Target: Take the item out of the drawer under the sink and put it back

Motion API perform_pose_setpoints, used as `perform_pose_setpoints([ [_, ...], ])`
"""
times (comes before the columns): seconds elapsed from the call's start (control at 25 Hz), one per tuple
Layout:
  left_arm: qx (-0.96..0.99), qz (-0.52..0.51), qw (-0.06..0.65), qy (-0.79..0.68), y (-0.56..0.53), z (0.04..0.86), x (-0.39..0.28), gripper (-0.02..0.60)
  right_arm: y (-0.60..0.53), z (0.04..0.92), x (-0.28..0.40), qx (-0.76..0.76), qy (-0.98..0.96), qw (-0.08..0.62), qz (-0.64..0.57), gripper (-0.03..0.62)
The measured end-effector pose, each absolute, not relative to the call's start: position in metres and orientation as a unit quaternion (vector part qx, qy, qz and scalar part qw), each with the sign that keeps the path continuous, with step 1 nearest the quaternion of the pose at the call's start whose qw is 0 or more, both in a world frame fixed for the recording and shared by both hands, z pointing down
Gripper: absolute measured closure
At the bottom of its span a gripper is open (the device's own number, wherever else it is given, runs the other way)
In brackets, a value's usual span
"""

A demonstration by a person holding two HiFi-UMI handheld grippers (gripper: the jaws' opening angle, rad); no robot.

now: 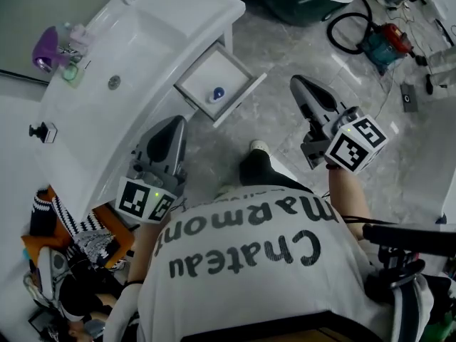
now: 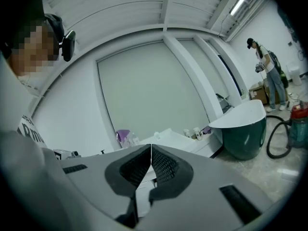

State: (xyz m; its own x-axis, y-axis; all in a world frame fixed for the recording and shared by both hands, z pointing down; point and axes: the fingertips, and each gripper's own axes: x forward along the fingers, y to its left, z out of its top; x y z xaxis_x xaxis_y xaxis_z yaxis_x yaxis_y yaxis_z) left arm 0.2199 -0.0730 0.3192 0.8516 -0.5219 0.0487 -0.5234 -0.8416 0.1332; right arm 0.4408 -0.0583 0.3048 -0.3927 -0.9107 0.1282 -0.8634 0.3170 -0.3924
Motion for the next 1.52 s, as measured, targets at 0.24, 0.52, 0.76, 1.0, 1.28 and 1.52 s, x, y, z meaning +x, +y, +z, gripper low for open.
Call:
perform_pose_setpoints([
  [0.24, 0.943, 0.016, 0.092, -0.319, -0.105, 0.342, 0.25, 0.574, -0.102, 0.316, 0.478, -0.521, 0.823, 0.038, -0.223, 0.582],
  [0.52, 0.926, 0.035, 0.092, -0.364, -0.126, 0.374, 0.275, 0.574, -0.142, 0.345, 0.501, -0.481, 0.84, 0.021, -0.251, 0.582],
  [0.76, 0.914, 0.073, 0.089, -0.388, -0.13, 0.418, 0.289, 0.571, -0.167, 0.38, 0.502, -0.443, 0.852, -0.006, -0.278, 0.582],
  [1.0, 0.91, 0.124, 0.114, -0.379, -0.137, 0.48, 0.281, 0.434, -0.179, 0.423, 0.487, -0.419, 0.851, -0.029, -0.314, 0.582],
  [1.28, 0.919, 0.259, 0.057, -0.293, -0.154, 0.579, 0.29, 0.374, -0.168, 0.487, 0.483, -0.421, 0.829, -0.063, -0.363, 0.582],
  [1.52, 0.916, 0.313, 0.034, -0.248, -0.17, 0.645, 0.295, 0.365, -0.163, 0.519, 0.483, -0.437, 0.808, -0.078, -0.388, 0.582],
])
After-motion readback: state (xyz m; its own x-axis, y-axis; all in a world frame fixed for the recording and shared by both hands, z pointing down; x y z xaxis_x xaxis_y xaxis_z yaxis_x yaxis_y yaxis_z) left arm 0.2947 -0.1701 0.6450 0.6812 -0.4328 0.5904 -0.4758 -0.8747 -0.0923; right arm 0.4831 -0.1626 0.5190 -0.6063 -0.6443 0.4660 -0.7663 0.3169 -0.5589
